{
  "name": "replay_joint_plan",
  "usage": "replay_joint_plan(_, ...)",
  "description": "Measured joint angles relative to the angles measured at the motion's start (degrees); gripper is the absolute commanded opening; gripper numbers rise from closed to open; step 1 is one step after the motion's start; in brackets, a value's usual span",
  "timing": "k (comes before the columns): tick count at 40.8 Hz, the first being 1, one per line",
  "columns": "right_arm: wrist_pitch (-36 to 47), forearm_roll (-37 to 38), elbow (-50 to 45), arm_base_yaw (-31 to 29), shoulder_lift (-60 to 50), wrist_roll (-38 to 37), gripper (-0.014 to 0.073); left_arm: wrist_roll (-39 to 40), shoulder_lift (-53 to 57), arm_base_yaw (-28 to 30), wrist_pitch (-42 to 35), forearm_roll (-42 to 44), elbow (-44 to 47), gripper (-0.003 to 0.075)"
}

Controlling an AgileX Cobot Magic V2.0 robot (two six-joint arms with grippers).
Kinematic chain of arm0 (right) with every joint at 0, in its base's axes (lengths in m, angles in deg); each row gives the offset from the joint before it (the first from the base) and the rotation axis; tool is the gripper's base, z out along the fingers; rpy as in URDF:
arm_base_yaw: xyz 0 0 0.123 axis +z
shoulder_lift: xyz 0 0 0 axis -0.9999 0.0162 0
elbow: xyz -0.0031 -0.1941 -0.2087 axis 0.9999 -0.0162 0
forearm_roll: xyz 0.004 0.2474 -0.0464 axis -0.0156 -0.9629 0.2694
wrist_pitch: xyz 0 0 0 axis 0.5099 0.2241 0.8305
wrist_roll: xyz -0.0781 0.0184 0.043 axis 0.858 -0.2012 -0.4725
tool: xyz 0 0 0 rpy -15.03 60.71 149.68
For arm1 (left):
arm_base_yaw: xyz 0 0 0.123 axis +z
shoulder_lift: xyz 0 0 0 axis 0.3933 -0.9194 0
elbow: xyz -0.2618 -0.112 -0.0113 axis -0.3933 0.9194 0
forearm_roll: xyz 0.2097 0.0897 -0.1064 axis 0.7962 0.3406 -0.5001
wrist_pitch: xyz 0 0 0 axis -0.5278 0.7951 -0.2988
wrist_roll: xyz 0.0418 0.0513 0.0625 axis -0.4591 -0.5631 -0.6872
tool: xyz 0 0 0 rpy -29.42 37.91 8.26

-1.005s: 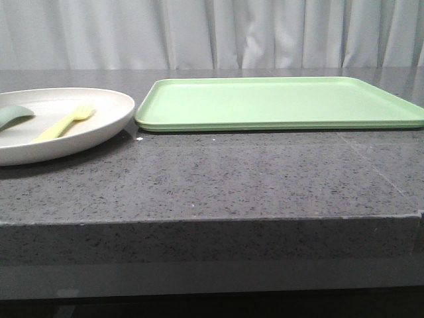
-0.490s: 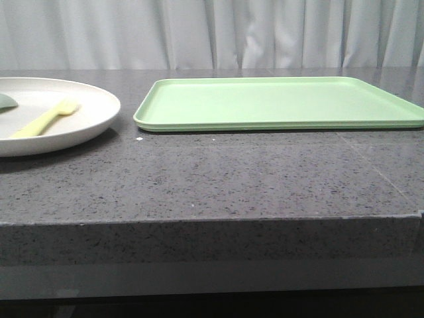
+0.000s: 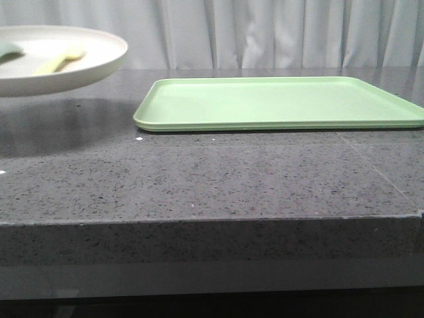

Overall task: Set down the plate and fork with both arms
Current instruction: 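Lift the plate with the left gripper and carry it over the tray, then lower the plate onto the tray and open the left gripper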

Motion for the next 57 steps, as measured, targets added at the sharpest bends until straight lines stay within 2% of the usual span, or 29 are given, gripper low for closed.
replay_joint_plan(14,0.0,0.0,0.0,0.0,0.0,0.0,0.0566,5.8,-3.7,-14.3,-3.6,0.6,-10.6,-0.0018)
replay_joint_plan(32,0.1,0.0,0.0,1.2,0.0,0.0,0.0566,14.2,-22.6,-31.3,-4.5,4.1,-29.5,-0.0018)
replay_joint_plan(39,0.1,0.0,0.0,3.7,0.0,0.0,0.0566,17.3,-27.9,-34.9,-5.4,4.3,-34.2,-0.0018)
replay_joint_plan(57,0.1,0.0,0.0,6.0,0.0,0.0,0.0566,24.2,-32.9,-38.0,-16.1,5.0,-34.7,-0.0017)
